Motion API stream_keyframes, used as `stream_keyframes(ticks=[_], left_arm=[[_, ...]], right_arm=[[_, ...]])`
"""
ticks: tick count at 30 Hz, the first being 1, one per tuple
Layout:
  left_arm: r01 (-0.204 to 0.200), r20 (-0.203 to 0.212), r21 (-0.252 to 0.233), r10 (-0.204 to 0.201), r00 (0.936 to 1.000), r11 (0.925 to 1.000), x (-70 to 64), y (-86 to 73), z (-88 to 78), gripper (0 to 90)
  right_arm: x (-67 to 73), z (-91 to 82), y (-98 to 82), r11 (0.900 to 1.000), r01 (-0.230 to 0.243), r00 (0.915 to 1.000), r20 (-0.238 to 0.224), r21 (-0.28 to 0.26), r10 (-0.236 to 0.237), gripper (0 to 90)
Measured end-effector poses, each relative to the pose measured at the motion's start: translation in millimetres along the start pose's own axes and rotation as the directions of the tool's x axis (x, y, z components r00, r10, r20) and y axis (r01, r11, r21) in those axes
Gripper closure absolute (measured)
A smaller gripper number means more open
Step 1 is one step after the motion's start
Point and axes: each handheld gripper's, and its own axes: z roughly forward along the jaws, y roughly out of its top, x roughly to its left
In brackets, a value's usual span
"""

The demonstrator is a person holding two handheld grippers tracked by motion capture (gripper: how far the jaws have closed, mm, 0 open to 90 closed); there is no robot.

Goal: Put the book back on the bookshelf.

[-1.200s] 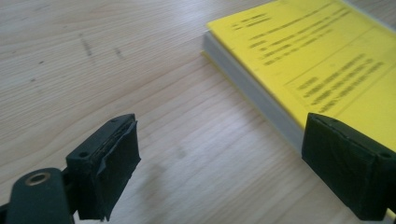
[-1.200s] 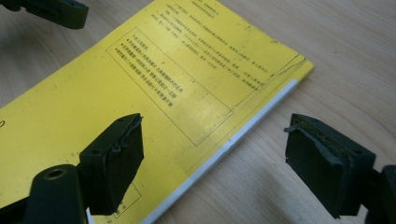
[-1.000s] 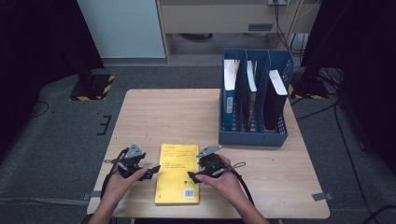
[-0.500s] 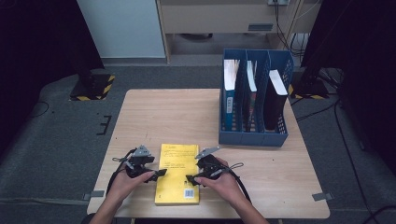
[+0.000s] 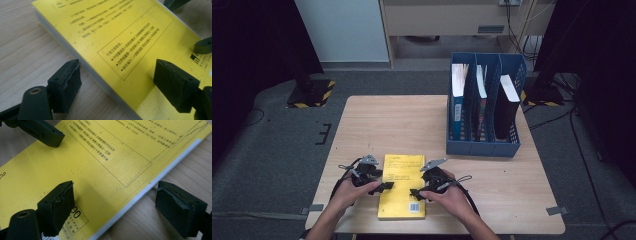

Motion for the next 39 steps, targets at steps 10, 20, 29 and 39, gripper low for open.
stream_keyframes(ticks=[10,20,29,39], left_arm=[[0.006,-0.035,0.010,-0.006,0.9994,0.9999,2.5,13.0,5.1,25.3],[-0.001,-0.076,0.006,0.001,0.9971,1.0000,11.6,28.1,9.5,31.8],[-0.007,-0.061,0.008,0.008,0.9981,0.9999,23.0,34.8,12.0,29.4],[-0.004,-0.031,0.035,0.005,0.9995,0.9994,18.7,25.5,9.3,24.0]], right_arm=[[0.6,0.7,1.2,1.000,-0.010,0.9997,0.021,0.004,0.010,14.7],[-6.8,5.9,9.0,1.000,-0.025,0.9992,0.031,-0.007,0.025,15.1],[-19.2,10.6,17.9,0.999,-0.037,0.9989,0.029,-0.017,0.037,17.5],[-17.1,10.2,15.3,0.999,-0.043,0.9984,0.034,-0.030,0.044,17.1]])
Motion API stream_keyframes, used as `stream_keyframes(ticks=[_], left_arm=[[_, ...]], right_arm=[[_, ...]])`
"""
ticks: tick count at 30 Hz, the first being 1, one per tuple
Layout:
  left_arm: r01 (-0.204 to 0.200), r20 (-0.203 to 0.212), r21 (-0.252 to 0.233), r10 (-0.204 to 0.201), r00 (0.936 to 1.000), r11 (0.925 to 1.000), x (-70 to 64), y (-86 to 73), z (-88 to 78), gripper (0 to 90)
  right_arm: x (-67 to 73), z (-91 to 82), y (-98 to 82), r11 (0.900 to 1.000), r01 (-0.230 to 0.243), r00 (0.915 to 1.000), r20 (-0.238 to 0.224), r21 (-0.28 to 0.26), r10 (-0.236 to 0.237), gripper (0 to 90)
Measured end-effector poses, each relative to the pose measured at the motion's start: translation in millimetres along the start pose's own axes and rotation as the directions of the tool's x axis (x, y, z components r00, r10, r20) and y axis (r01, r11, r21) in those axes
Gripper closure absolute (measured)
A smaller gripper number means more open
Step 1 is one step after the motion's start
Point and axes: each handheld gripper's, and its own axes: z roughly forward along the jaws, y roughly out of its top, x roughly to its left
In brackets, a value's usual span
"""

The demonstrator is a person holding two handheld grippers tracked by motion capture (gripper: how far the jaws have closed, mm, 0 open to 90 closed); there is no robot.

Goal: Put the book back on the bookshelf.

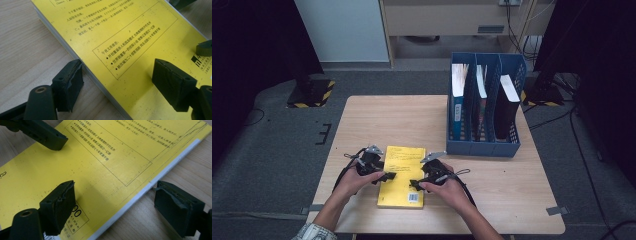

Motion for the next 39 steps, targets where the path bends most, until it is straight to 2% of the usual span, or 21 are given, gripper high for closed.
stream_keyframes(ticks=[6,13,17,23,26,31,34,39], left_arm=[[0.017,0.001,0.001,-0.017,0.9999,0.9999,1.2,0.9,-0.8,26.1],[0.018,-0.012,-0.014,-0.018,0.9998,0.9997,-1.5,2.2,-5.3,34.8],[0.014,0.009,-0.028,-0.013,0.9999,0.9995,-3.2,2.9,-11.2,36.7],[-0.008,0.031,-0.022,0.008,0.9995,0.9997,-8.0,1.1,-17.6,37.4],[-0.005,0.053,-0.053,0.008,0.9986,0.9986,-10.9,1.9,-23.4,38.5],[-0.020,0.094,-0.087,0.029,0.9951,0.9960,-16.7,9.2,-29.8,42.0],[-0.048,0.083,-0.057,0.053,0.9951,0.9972,-19.2,13.3,-27.9,40.7],[-0.050,0.113,-0.038,0.054,0.9922,0.9980,-16.1,17.4,-19.1,38.8]], right_arm=[[-0.1,0.1,0.2,1.000,0.001,1.0000,0.001,0.001,-0.001,17.0],[-0.3,0.1,0.2,1.000,0.004,1.0000,0.001,0.001,-0.004,17.0],[-0.4,0.1,0.1,1.000,0.003,1.0000,-0.003,0.001,-0.003,17.0],[-0.7,-0.2,-0.1,1.000,0.006,1.0000,-0.006,0.001,-0.006,16.9],[-1.2,-0.2,-0.4,1.000,0.011,0.9999,-0.009,0.000,-0.011,16.9],[-1.8,-0.6,-0.4,1.000,0.003,0.9999,-0.016,0.001,-0.003,16.9],[-1.7,-0.8,-0.3,1.000,-0.005,0.9998,-0.018,-0.001,0.005,16.8],[-1.9,-0.7,-0.5,1.000,-0.003,0.9998,-0.017,-0.004,0.003,16.9]])
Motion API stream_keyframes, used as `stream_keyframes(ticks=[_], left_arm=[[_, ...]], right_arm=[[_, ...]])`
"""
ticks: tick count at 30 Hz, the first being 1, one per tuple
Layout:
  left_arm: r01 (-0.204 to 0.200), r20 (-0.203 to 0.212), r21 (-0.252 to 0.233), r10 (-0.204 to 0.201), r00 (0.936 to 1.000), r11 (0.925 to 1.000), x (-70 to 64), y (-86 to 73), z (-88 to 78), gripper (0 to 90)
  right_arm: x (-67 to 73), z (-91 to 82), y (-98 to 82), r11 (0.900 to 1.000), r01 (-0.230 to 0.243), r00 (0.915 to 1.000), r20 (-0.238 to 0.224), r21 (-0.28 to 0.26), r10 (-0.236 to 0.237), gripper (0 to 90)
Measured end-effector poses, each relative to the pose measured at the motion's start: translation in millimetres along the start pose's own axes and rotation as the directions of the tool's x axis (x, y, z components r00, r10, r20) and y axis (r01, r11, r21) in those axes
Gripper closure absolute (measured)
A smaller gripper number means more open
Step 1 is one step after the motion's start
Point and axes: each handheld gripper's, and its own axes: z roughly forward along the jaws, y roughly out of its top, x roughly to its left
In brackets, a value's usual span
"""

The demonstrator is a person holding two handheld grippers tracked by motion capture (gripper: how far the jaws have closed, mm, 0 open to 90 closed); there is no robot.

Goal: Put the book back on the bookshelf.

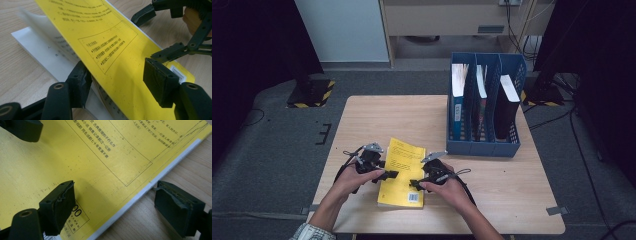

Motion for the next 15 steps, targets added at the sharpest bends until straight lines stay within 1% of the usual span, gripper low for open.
stream_keyframes(ticks=[3,5,9,11,14,15], left_arm=[[-0.001,0.038,-0.009,0.001,0.9993,1.0000,2.2,1.6,3.4,37.3],[-0.004,0.051,-0.009,0.005,0.9987,1.0000,2.6,2.7,5.6,36.4],[-0.016,0.040,0.003,0.015,0.9991,0.9999,0.0,5.4,5.9,36.4],[-0.008,0.035,0.003,0.008,0.9994,1.0000,-0.2,7.2,5.5,38.3],[-0.014,0.053,-0.006,0.014,0.9985,0.9999,-0.2,10.8,2.9,39.0],[-0.016,0.053,-0.004,0.016,0.9985,0.9999,-0.2,12.0,1.8,39.0]], right_arm=[[-0.6,-0.1,-0.1,1.000,0.004,1.0000,-0.002,0.000,-0.004,16.9],[-0.8,-0.1,-0.1,1.000,0.002,1.0000,-0.002,-0.001,-0.002,16.8],[-0.6,-0.2,-0.3,1.000,-0.004,1.0000,-0.003,-0.002,0.004,16.8],[-0.6,-0.2,-0.3,1.000,-0.003,1.0000,-0.004,-0.002,0.003,16.8],[-0.8,-0.5,-0.3,1.000,-0.006,1.0000,-0.006,0.000,0.006,16.9],[-1.2,-0.4,-0.5,1.000,-0.004,1.0000,-0.006,-0.003,0.004,16.9]])
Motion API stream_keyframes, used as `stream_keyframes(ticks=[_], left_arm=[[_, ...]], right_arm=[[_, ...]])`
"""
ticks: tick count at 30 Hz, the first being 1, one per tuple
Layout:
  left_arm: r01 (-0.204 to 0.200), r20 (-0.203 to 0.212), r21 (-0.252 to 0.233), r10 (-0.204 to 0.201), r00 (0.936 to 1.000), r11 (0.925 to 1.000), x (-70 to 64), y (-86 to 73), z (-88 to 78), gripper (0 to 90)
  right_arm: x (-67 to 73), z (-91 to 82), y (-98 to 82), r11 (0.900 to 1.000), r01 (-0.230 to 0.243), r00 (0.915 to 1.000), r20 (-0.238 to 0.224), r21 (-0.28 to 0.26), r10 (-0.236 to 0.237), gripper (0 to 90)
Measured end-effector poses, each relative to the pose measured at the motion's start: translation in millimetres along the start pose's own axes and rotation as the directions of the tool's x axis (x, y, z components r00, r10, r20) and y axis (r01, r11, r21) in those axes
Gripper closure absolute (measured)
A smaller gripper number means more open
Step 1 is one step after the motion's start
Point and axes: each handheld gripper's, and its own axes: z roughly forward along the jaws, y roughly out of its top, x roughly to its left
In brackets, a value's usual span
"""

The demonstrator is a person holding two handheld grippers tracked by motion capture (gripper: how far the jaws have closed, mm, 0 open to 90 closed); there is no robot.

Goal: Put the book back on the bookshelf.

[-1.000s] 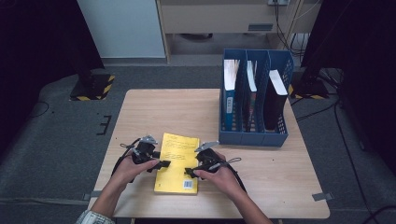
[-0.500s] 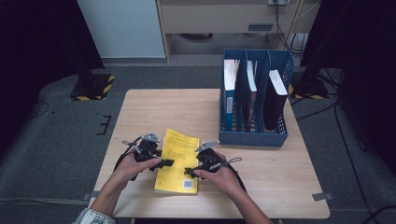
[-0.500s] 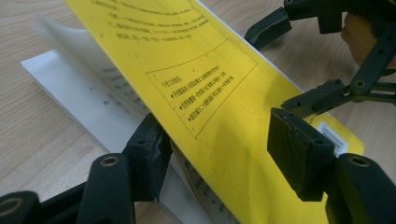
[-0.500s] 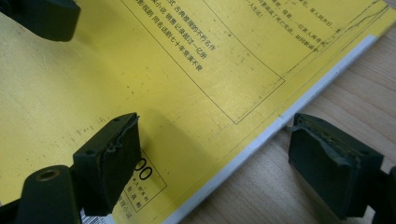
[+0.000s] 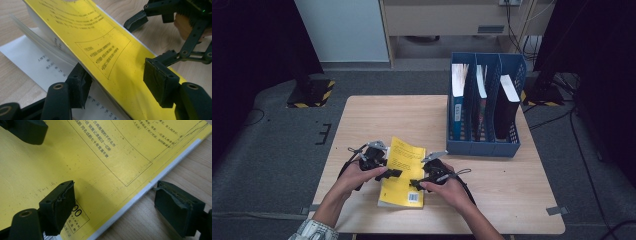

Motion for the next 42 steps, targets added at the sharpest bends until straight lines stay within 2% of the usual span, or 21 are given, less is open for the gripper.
stream_keyframes(ticks=[4,11,13,14,15,16,19,21,28,31,42], left_arm=[[-0.021,-0.035,0.031,0.022,0.9991,0.9993,-0.3,1.2,-1.4,39.3],[-0.005,0.000,0.040,0.005,1.0000,0.9992,5.1,-0.5,9.0,38.8],[0.004,0.009,0.043,-0.004,1.0000,0.9991,6.0,-0.2,11.6,37.9],[0.002,0.010,0.046,-0.003,0.9999,0.9990,6.0,-0.1,12.6,37.8],[0.004,0.014,0.045,-0.004,0.9999,0.9990,5.9,-0.1,13.6,37.7],[0.001,0.012,0.046,-0.001,0.9999,0.9989,5.7,-0.2,14.1,37.2],[-0.007,0.001,0.048,0.007,1.0000,0.9988,5.5,-0.4,13.9,38.2],[-0.022,-0.026,0.054,0.024,0.9994,0.9983,5.1,-0.7,13.3,48.7],[-0.022,-0.048,0.054,0.025,0.9986,0.9983,4.9,-1.1,10.8,64.0],[-0.022,-0.040,0.043,0.024,0.9989,0.9988,4.7,-1.3,8.4,71.1],[-0.028,-0.015,-0.015,0.027,0.9995,0.9995,-1.5,2.3,1.7,79.2]], right_arm=[[0.0,0.0,-0.2,1.000,0.001,1.0000,0.000,-0.001,-0.001,16.9],[-0.6,0.0,-0.4,1.000,0.016,0.9999,-0.002,-0.002,-0.016,16.9],[0.5,-0.2,0.0,1.000,-0.001,1.0000,-0.001,0.003,0.001,16.8],[-1.3,0.0,-0.6,1.000,0.024,0.9997,-0.004,-0.004,-0.024,16.8],[-0.6,0.0,-0.4,1.000,0.015,0.9999,-0.003,-0.003,-0.015,16.8],[0.8,-0.3,0.1,1.000,-0.006,1.0000,0.000,0.003,0.006,16.8],[-0.1,0.0,-0.3,1.000,0.008,1.0000,-0.002,-0.002,-0.008,16.8],[-0.1,-0.2,-0.2,1.000,0.004,1.0000,-0.003,-0.001,-0.004,16.8],[0.0,0.0,0.1,0.999,0.034,0.9994,-0.005,0.012,-0.034,15.6],[0.3,0.0,0.0,0.999,0.043,0.9991,-0.008,0.016,-0.042,14.2],[-5.4,-0.6,1.4,0.999,0.046,0.9977,-0.051,0.026,-0.044,9.5]])
